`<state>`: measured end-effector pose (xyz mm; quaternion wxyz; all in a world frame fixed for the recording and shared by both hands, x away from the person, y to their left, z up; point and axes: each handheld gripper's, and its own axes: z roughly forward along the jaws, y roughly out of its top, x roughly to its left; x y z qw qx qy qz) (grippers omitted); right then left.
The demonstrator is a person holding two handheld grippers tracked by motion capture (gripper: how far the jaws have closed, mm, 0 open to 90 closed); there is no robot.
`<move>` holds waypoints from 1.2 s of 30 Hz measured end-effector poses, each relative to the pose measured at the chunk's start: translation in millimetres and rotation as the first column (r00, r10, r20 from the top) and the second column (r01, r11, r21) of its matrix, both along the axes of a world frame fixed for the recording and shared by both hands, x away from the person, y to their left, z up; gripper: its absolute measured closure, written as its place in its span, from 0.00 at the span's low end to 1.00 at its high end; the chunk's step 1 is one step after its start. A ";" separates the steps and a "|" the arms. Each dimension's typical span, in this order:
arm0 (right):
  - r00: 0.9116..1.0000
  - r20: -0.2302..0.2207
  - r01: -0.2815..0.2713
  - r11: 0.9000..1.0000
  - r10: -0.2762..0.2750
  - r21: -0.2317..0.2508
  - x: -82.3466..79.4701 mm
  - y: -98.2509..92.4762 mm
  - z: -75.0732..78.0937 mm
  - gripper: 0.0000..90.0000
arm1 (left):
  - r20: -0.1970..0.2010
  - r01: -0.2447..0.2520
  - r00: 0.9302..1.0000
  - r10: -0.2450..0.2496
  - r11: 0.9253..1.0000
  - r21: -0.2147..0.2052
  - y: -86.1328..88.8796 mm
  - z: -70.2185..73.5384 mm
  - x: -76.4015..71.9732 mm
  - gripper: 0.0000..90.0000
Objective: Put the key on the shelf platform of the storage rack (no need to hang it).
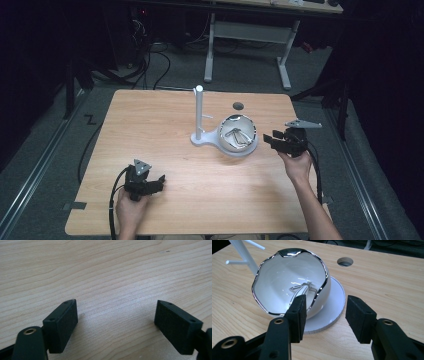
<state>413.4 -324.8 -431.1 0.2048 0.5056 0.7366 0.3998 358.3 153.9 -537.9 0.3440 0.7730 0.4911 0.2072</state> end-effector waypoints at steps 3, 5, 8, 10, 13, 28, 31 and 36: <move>1.000 -0.006 0.011 1.000 -0.011 -0.006 -3.9 -4.8 -1.1 0.57 | 0.000 0.000 1.000 0.000 1.000 0.000 -0.1 0.0 0.0 0.21; 1.000 0.007 0.013 1.000 -0.013 0.009 -7.5 -7.6 -0.2 0.57 | 0.000 0.000 1.000 0.000 1.000 0.000 -0.1 0.0 0.0 0.21; 1.000 0.010 0.013 1.000 -0.013 0.011 -12.6 -11.2 -1.2 0.57 | 0.000 0.000 1.000 0.000 1.000 0.001 -0.1 0.0 0.0 0.21; 1.000 0.007 0.016 1.000 -0.016 0.010 -16.0 -13.4 -2.7 0.57 | 0.000 0.000 1.000 0.000 1.000 0.001 -0.1 0.0 0.0 0.21; 1.000 0.012 0.022 0.999 -0.022 0.027 -21.9 -16.7 -3.1 0.57 | 0.000 0.000 1.000 0.000 1.000 0.001 -0.2 0.0 0.0 0.21; 0.999 0.021 0.025 0.998 -0.026 0.049 -49.7 -25.6 -14.7 0.57 | 0.000 0.000 1.000 0.000 1.000 0.001 -0.2 0.0 0.0 0.21; 0.999 0.024 0.019 0.999 -0.020 0.050 -54.2 -25.6 -17.4 0.57 | 0.000 0.000 1.000 0.000 1.000 0.001 -0.2 0.0 0.0 0.21; 1.000 0.015 0.018 0.998 -0.019 0.055 -60.9 -23.9 -22.3 0.57 | 0.000 0.000 1.000 0.000 1.000 0.001 -0.2 0.0 0.0 0.21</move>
